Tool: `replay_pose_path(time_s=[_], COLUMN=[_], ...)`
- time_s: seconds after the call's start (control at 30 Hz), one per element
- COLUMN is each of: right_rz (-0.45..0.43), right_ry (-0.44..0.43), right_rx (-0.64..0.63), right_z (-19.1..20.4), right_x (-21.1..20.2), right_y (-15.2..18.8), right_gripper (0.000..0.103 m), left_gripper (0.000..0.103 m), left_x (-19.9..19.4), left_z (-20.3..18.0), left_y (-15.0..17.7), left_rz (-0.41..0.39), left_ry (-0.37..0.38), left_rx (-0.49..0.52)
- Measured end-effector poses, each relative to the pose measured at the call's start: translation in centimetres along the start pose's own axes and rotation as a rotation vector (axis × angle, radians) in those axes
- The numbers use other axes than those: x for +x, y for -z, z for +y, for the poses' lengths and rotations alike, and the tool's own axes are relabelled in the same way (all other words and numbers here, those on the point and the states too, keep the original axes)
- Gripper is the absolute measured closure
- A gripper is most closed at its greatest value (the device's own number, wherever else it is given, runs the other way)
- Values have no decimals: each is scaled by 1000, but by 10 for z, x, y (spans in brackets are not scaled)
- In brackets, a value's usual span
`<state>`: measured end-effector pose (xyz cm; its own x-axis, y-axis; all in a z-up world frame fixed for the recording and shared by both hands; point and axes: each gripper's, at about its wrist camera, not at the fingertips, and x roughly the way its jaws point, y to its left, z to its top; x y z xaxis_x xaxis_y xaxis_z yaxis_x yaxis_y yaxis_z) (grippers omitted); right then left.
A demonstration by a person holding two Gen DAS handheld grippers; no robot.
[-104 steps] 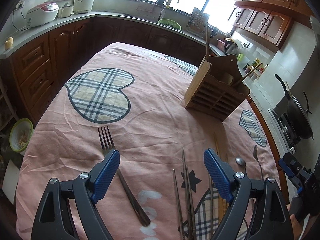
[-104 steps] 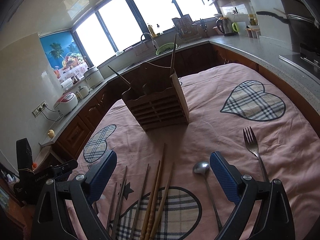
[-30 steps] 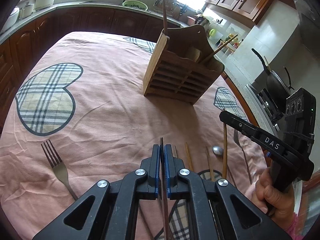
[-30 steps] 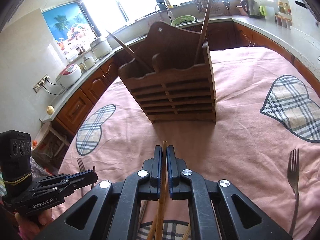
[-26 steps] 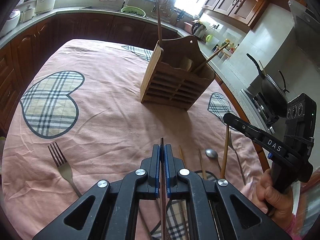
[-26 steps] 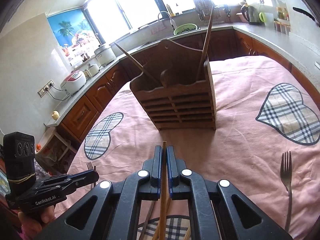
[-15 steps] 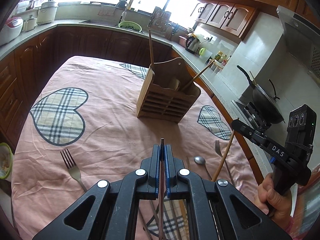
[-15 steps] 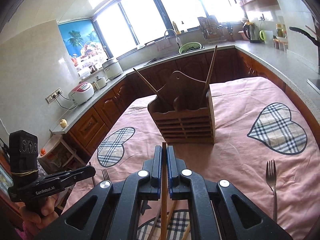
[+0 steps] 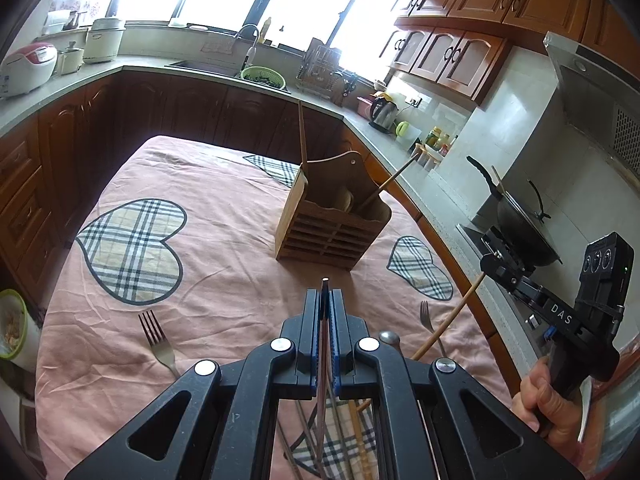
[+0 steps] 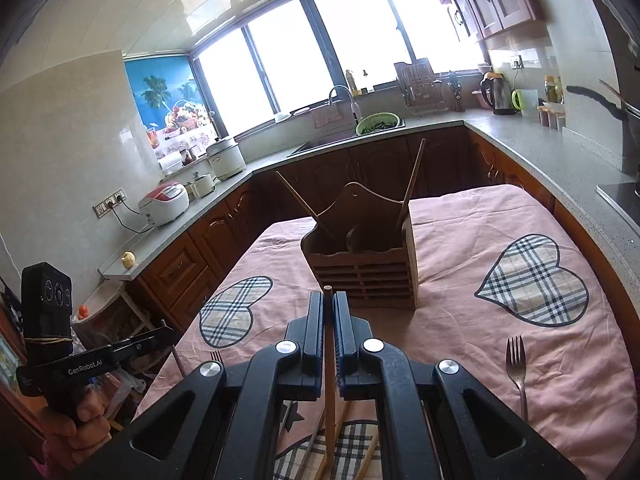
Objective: Organize utensils
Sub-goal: 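Lift both held chopsticks upright and carry them above the wooden holder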
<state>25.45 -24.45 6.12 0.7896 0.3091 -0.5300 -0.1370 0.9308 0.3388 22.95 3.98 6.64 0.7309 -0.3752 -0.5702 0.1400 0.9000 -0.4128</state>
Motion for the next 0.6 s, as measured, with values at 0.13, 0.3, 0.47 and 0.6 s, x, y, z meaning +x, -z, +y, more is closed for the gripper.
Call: replay_pose_path(time_s=[0.13,0.3,0.47,0.6], right_rz=[-18,-35,-55,-72], right_ry=[3,6,10,15], right_rx=[-2,2,6,11], right_z=[-1,-4,-6,-7], right_x=[-5,-9,-13,-15], right_y=[-2,-6,-10,-14], right_gripper=[99,99,99,99], left_gripper=[100,100,100,100], left_x=[-5,-6,-4,-3], left_z=[2,2,4,4], left_y=[-2,-6,-10,-15], left_rz=[-13,-25,-31,-40], left_ry=[2,1,0,-3], left_rx=[0,4,6,10])
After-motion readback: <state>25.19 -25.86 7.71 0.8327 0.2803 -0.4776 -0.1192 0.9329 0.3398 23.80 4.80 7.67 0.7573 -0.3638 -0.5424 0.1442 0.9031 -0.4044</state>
